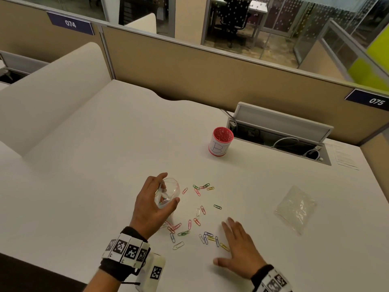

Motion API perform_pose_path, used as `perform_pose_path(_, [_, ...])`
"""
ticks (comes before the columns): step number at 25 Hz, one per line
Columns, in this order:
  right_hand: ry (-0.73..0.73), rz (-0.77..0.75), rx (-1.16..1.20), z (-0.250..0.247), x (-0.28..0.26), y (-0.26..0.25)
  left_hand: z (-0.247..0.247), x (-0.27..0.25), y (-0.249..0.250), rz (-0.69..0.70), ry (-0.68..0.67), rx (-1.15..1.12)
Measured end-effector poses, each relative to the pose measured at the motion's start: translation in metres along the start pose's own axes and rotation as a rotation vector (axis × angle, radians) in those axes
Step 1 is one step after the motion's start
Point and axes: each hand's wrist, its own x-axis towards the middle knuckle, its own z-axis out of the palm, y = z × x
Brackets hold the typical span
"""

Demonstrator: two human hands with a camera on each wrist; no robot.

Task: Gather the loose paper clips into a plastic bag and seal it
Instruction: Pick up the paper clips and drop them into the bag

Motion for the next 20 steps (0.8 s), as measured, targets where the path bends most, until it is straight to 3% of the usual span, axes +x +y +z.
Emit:
perform_pose_path(2, [-0.034, 0.004, -0.04, 0.024, -0.006, 0.002, -0.001, 0.002, -0.003, -0.001, 0.014, 0.009])
perform_pose_path(4, [0.055, -0.04, -0.099, 0.041, -0.006, -0.006, -0.001, 0.003, -0.004, -0.005, 0.023, 0.017])
perform_pose_path(6, [-0.037, 0.004, -0.14, 0.052, 0.004, -0.017, -0.001, 0.005, -0.003, 0.0, 0.025, 0.025])
perform_pose_path(8, [-0.023, -0.022, -0.15, 0.063, 0.027, -0.023, 0.0, 0.007, -0.001, 0.015, 0.027, 0.025])
perform_pose_path(10, [-0.053, -0.112, -0.19, 0.042, 0.036, -0.038, 0.001, 0.01, 0.001, 0.028, 0.033, 0.021])
perform_pose_path(13, [0.064, -0.181, -0.211, 0.021, 0.062, -0.045, -0.001, 0.011, 0.004, 0.037, 0.041, 0.028])
perform_pose_path(17, [0.154, -0.089, -0.104, -0.016, 0.087, -0.04, -0.007, 0.009, 0.005, 0.028, 0.064, 0.029])
perform_pose_path(20, [0.132, 0.005, -0.015, -0.038, 0.107, -0.029, -0.013, 0.006, -0.001, 0.011, 0.083, 0.036])
